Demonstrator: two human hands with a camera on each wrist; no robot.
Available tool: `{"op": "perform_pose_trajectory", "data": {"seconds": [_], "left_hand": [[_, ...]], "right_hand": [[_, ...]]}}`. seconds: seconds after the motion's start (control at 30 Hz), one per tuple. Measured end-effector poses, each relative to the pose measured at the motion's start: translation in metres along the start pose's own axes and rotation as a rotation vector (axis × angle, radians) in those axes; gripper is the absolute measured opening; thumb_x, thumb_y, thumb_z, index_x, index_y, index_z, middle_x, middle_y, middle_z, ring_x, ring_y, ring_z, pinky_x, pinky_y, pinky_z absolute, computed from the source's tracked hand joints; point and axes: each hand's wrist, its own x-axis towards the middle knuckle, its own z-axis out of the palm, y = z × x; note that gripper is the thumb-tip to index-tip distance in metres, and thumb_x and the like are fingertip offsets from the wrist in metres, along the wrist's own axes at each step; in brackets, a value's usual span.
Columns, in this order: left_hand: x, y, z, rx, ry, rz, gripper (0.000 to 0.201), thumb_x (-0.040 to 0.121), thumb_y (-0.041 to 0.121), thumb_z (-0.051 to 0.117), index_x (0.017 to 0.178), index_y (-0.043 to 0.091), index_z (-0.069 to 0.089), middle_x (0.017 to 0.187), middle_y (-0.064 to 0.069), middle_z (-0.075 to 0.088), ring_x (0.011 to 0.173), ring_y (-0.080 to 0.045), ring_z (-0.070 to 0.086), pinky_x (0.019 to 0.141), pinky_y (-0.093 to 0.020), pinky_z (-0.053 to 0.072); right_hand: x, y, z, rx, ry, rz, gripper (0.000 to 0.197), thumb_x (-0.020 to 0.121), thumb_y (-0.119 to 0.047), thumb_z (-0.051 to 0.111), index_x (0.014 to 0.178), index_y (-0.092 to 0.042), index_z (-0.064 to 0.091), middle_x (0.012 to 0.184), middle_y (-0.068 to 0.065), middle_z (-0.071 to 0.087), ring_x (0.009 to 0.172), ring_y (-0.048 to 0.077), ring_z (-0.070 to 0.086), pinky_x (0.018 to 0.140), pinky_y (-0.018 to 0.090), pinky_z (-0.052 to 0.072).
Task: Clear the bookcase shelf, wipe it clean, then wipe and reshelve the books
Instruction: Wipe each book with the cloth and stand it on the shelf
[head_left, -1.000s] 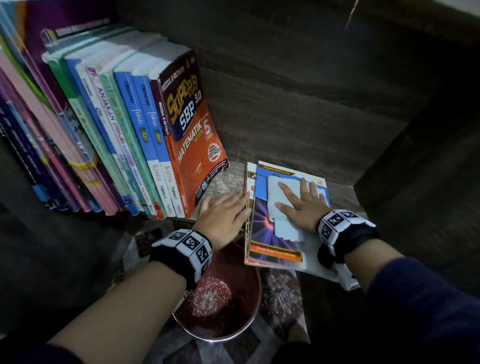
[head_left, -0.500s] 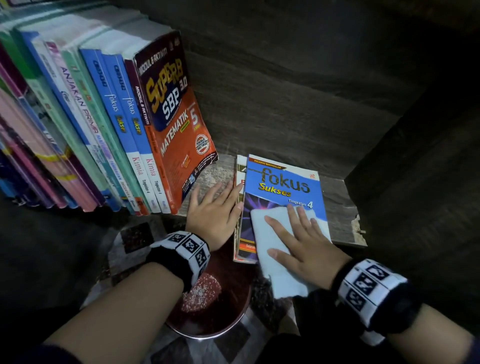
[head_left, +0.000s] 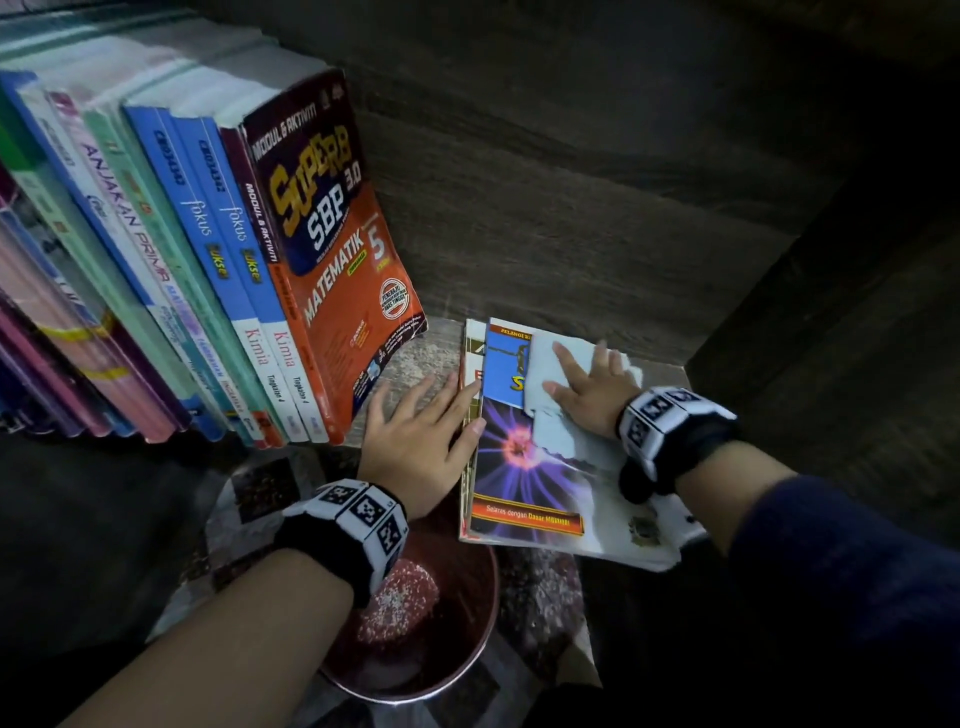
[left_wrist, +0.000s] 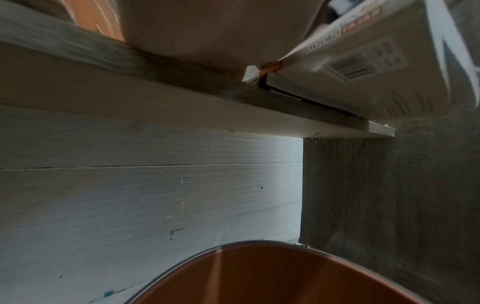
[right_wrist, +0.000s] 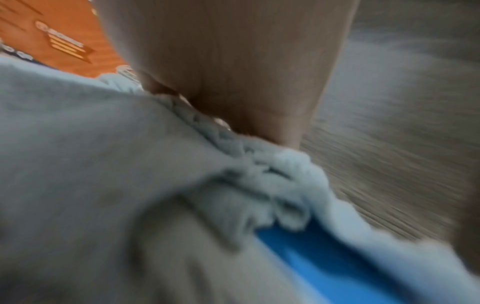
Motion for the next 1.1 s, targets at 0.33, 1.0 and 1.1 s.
{"op": "perform_pose_trajectory", "data": {"seconds": [0.33, 1.0, 1.1], "left_hand": [[-0.002, -0.001, 0.003, -0.015, 0.05, -0.008, 0.063, 0.092, 0.061, 0.001, 0.151, 0.045, 0.013, 0.157, 0.022, 0.018, 0.146, -0.005, 0.015, 0.117, -0.047, -0.002], [0.002, 0.002, -0.007, -0.091, -0.032, -0.035, 0.072, 0.082, 0.067, -0.004, 0.15, 0.049, 0.012, 0.157, 0.026, 0.011, 0.146, -0.002, 0.009, 0.117, -0.044, -0.009], [0.003, 0.006, -0.014, -0.114, -0.146, -0.045, 0.059, 0.094, 0.06, 0.004, 0.151, 0.046, 0.003, 0.159, 0.021, -0.002, 0.147, -0.004, -0.004, 0.116, -0.047, -0.016]], "right_hand": [[-0.04, -0.007, -0.007, 0.206, -0.013, -0.278, 0.064, 0.093, -0.034, 0.049, 0.151, -0.037, 0.02, 0.16, 0.011, 0.011, 0.149, 0.027, 0.004, 0.118, 0.048, 0.015], [-0.083, 0.041, 0.024, 0.245, 0.179, 0.163, 0.034, 0.093, -0.041, 0.045, 0.11, -0.012, 0.045, 0.111, 0.017, 0.057, 0.102, 0.035, 0.058, 0.082, 0.039, 0.046], [-0.091, 0.039, 0.03, 0.378, 0.082, 0.14, 0.028, 0.096, -0.046, 0.041, 0.104, -0.019, 0.034, 0.111, 0.018, 0.057, 0.102, 0.035, 0.057, 0.079, 0.037, 0.04]]}}
